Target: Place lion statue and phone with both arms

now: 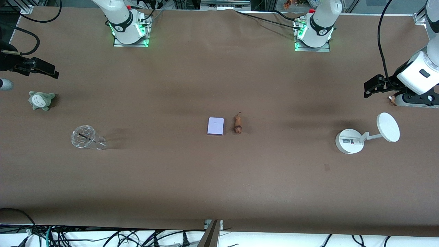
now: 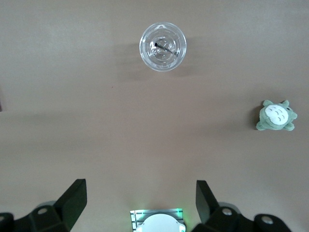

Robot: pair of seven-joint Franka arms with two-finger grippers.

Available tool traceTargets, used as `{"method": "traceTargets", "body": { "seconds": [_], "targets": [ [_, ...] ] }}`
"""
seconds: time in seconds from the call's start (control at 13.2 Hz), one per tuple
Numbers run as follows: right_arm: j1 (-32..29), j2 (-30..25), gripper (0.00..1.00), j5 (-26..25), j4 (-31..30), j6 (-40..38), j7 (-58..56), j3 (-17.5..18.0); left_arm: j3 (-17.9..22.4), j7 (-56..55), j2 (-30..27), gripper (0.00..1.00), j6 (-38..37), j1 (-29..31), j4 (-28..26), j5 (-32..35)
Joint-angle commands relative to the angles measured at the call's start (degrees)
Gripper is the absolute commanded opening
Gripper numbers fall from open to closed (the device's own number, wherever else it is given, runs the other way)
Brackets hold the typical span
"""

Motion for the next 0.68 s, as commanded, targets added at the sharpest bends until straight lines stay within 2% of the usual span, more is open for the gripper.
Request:
{"method": "traceTargets", "body": {
  "seconds": [0.0,0.61],
  "targets": [
    [-0.52,0.92,1.00,0.20,1.53,-0.73,-1.20,0.08,-0.28,0.92,-0.01,1.00,-0.66,-0.06,0.97,1.12],
    [-0.26,3.03,1.00,0.64,1.53,0.41,-0.67,0.16,-2.83,0.31,-0.19,1.00,-1.63,-0.06,0.97,1.03]
  ]
}}
